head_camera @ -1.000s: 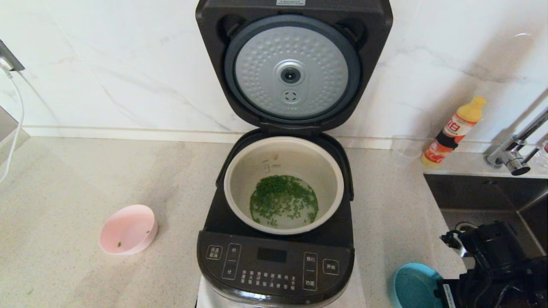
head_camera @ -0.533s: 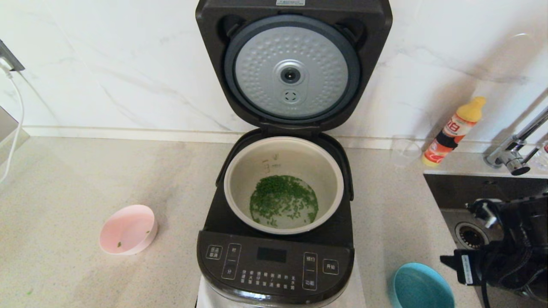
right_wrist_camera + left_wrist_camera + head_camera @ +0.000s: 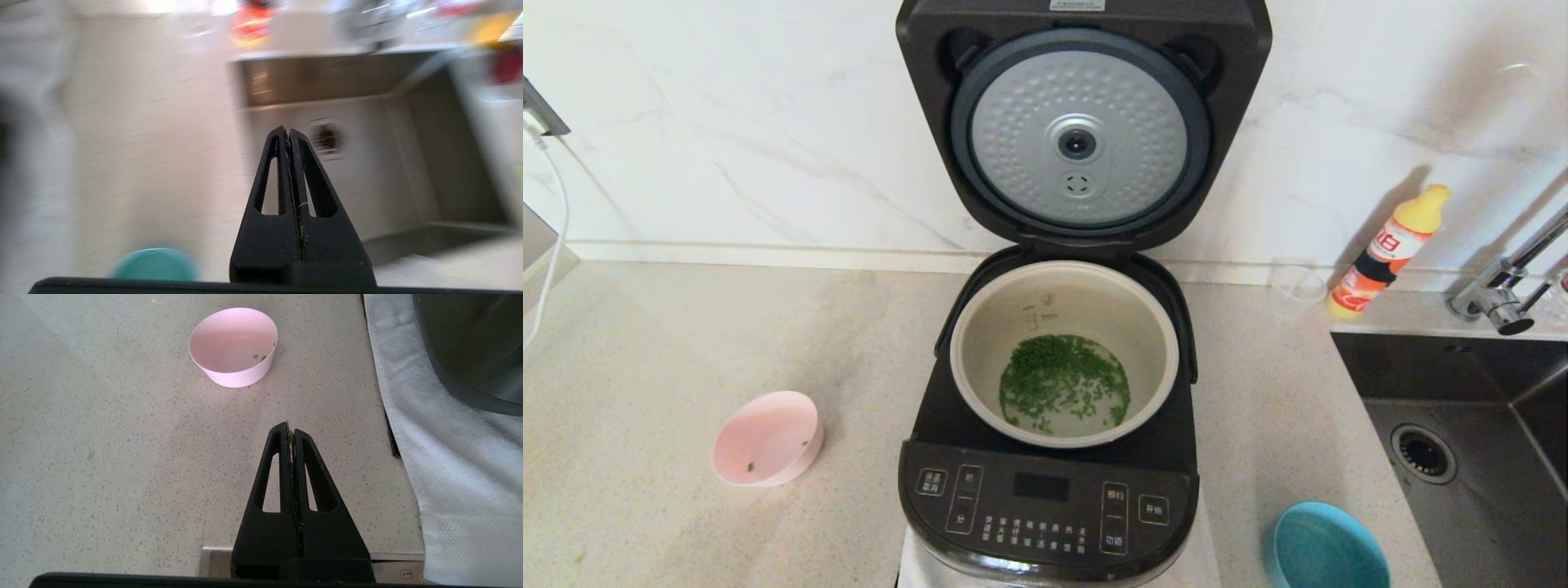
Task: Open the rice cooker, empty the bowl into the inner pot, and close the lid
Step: Close the rice cooker
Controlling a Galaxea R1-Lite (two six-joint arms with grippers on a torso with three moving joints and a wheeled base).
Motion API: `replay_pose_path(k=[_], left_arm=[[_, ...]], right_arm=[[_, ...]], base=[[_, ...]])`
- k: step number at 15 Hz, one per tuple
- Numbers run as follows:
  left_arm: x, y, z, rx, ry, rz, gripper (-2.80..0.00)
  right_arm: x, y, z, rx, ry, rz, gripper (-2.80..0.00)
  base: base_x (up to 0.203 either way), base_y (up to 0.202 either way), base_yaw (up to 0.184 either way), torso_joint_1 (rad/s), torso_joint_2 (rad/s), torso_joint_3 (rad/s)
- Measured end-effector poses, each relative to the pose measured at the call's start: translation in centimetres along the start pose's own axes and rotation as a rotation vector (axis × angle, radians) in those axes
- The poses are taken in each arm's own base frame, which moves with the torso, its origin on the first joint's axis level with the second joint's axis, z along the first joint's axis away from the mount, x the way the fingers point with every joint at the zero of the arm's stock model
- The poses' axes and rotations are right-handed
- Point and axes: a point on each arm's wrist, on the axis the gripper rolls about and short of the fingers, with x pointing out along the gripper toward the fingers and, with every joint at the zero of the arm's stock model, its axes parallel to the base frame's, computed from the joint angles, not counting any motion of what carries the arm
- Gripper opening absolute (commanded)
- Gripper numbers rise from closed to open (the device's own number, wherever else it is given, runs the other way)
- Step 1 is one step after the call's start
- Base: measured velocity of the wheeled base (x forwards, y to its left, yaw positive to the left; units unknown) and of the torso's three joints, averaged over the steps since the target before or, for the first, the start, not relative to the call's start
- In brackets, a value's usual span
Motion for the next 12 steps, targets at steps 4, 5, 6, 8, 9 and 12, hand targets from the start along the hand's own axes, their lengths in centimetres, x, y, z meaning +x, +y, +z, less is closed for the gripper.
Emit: replay_pose_path(k=[4,5,6,8,9,12], left_arm=[[0.0,0.0,0.0,0.000,0.000,0.000,-2.80],[0.0,0.0,0.0,0.000,0.000,0.000,-2.80],[0.0,0.0,0.0,0.000,0.000,0.000,-2.80],[0.0,0.0,0.0,0.000,0.000,0.000,-2.80],[0.0,0.0,0.0,0.000,0.000,0.000,-2.80],[0.0,0.0,0.0,0.000,0.000,0.000,-2.80]], right_arm=[[-3.9,-3.6,-1.7,-0.052,-0.030,-0.225,-2.80],[-4.7,-4.4,-2.3,-0.047,-0.030,-0.289,-2.80],[-5.5,-5.1,-3.1,-0.038,-0.036,-0.334,-2.80],[-7.2,-6.0,-5.6,-0.029,-0.046,-0.365,-2.80],[-7.8,-6.3,-7.3,-0.029,-0.047,-0.354,-2.80],[-9.2,-6.7,-13.2,-0.035,-0.046,-0.194,-2.80]], base=[[0.000,0.000,0.000,0.000,0.00,0.000],[0.000,0.000,0.000,0.000,0.00,0.000],[0.000,0.000,0.000,0.000,0.00,0.000],[0.000,0.000,0.000,0.000,0.00,0.000],[0.000,0.000,0.000,0.000,0.00,0.000],[0.000,0.000,0.000,0.000,0.00,0.000]])
